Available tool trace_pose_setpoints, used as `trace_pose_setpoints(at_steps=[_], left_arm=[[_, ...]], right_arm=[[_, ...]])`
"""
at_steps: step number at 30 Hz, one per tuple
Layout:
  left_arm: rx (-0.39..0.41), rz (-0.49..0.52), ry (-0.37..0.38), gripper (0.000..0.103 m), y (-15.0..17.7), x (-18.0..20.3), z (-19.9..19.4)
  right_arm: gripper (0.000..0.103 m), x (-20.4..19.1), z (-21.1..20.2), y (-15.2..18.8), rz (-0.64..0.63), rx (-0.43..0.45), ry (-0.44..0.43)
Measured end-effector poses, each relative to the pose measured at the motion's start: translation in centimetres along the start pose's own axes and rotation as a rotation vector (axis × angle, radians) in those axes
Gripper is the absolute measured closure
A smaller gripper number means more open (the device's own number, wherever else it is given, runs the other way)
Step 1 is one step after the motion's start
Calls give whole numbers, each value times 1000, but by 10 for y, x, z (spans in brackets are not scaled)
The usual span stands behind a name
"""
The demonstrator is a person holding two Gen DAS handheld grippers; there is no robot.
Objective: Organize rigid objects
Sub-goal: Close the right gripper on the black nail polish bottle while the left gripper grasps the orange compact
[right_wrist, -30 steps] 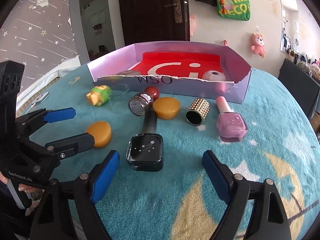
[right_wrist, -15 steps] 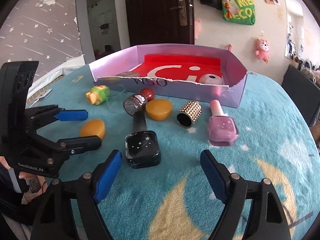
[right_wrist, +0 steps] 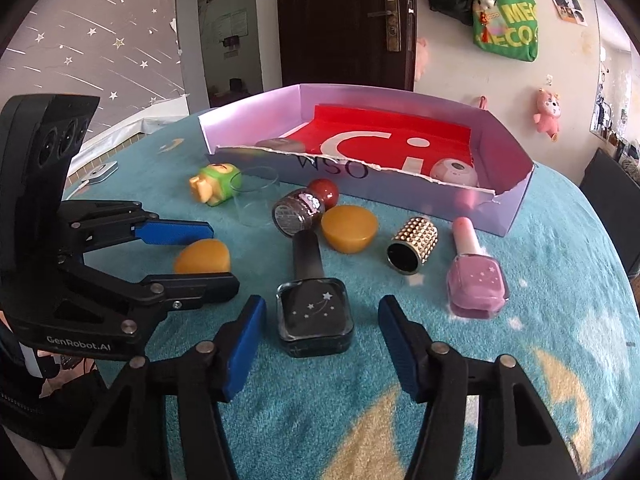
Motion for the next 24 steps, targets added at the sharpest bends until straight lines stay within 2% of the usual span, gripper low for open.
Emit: trace_pose_setpoints(at_steps=[7, 9, 13, 24], left_arm=[[13, 9, 0, 58, 0, 4, 1], [16, 1, 5, 67, -1, 3, 1], [29, -6, 21, 67, 0, 5, 1], [51, -9, 14, 67, 5, 9, -1]], right_arm=[[47, -2, 5, -3, -5, -11, -4], [49, -2, 6, -3, -3, -11, -4], [63, -5, 6, -3, -11, -7, 5], [64, 0, -1, 0, 18, 45, -9]])
Point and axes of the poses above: each gripper's, at about its wrist camera, not at the fingertips, and z roughly the way its jaws point, x to its right, y to its underside, the point moved 1 cm from there along z, roughly the way its jaws point, and after that the axes turned 4 degrees about -x, right-handed, at the moved point
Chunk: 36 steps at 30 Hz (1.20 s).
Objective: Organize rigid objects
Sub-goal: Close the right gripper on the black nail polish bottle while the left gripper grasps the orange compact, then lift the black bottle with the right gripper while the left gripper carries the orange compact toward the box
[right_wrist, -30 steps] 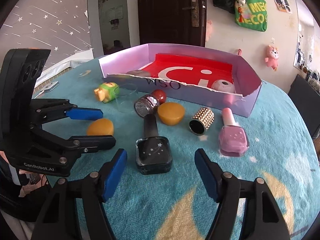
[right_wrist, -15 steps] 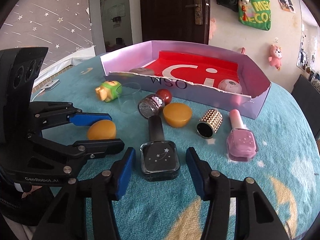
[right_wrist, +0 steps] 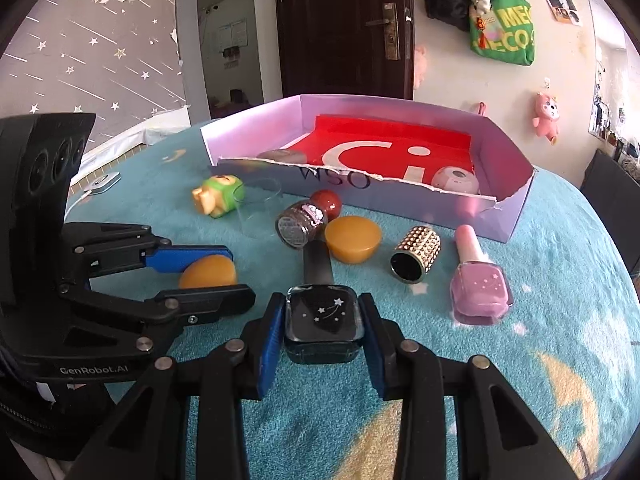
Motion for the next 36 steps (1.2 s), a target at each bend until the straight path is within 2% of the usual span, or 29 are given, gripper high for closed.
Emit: trace_pose_setpoints(at_steps=[11, 16, 36], left_arm=[[2, -5, -1, 67, 0, -1, -2], [12, -9, -6, 67, -2, -3, -7], [48, -14, 3, 67, -13, -8, -20]], right_arm=[[64, 0, -3, 1, -10, 11, 1], [64, -4, -6, 2, -28, 33, 30], [64, 1, -15, -2, 11, 48, 24]])
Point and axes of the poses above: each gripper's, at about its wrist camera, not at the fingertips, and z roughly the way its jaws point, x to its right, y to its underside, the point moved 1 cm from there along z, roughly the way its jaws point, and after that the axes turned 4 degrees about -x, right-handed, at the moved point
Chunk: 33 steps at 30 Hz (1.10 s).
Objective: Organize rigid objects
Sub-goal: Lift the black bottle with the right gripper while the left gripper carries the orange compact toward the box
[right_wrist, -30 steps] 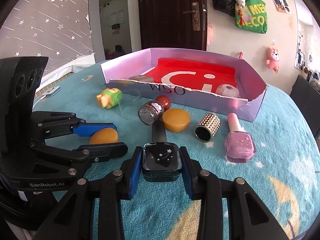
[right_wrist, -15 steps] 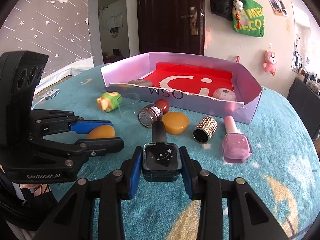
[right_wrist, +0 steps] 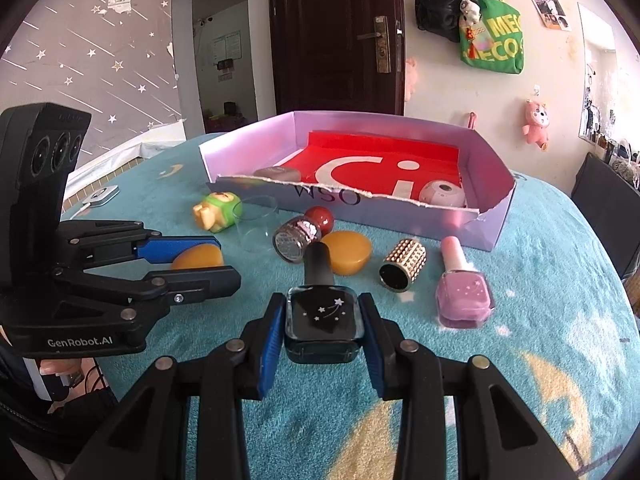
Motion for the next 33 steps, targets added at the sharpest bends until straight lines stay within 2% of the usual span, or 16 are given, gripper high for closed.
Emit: trace_pose_setpoints(at_steps=[15, 33], left_arm=[[29, 1, 3, 67, -32, -5, -3], [148, 37, -26, 67, -92, -22, -28]], right_arm=[[64, 7, -4, -23, -11, 17, -1], [64, 26, -15, -79, -37, 95, 27]])
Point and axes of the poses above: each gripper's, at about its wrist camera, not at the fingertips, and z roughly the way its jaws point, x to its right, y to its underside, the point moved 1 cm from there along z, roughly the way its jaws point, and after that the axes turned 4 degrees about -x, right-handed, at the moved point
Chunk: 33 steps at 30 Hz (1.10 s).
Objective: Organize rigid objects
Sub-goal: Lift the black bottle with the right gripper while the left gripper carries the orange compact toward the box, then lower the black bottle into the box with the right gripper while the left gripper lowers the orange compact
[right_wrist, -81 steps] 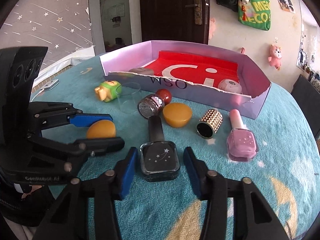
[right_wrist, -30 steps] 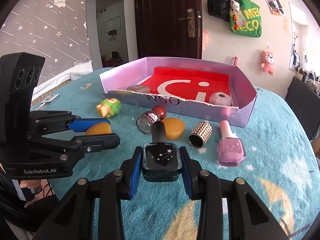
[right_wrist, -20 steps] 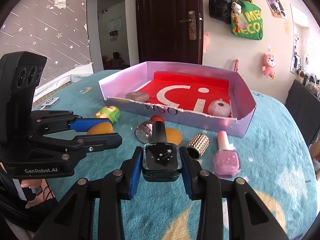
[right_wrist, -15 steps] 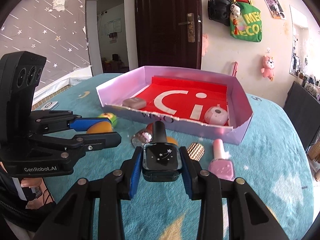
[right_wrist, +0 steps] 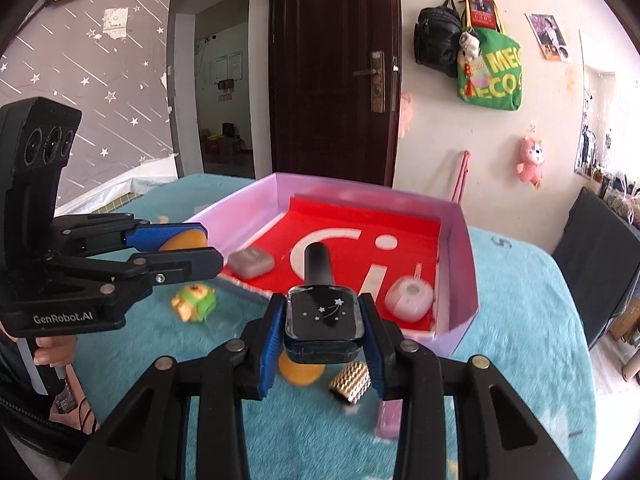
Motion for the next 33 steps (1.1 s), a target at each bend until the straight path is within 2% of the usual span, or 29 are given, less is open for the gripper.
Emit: trace_pose_setpoints(at_steps=[6, 13, 24, 33], left_arm=[[-8, 8, 12, 67, -14, -10, 9], [-103, -8, 59, 67, -23, -30, 48], [-264, 40, 107, 67, -21, -41, 115], [-339, 73, 138, 67, -18, -45, 138]], right_arm=[[64, 2, 6, -18, -19, 20, 1], [64, 9, 30, -30, -26, 0, -7], [64, 24, 84, -32, -50, -103, -14], [64, 34, 111, -30, -73, -183, -47]])
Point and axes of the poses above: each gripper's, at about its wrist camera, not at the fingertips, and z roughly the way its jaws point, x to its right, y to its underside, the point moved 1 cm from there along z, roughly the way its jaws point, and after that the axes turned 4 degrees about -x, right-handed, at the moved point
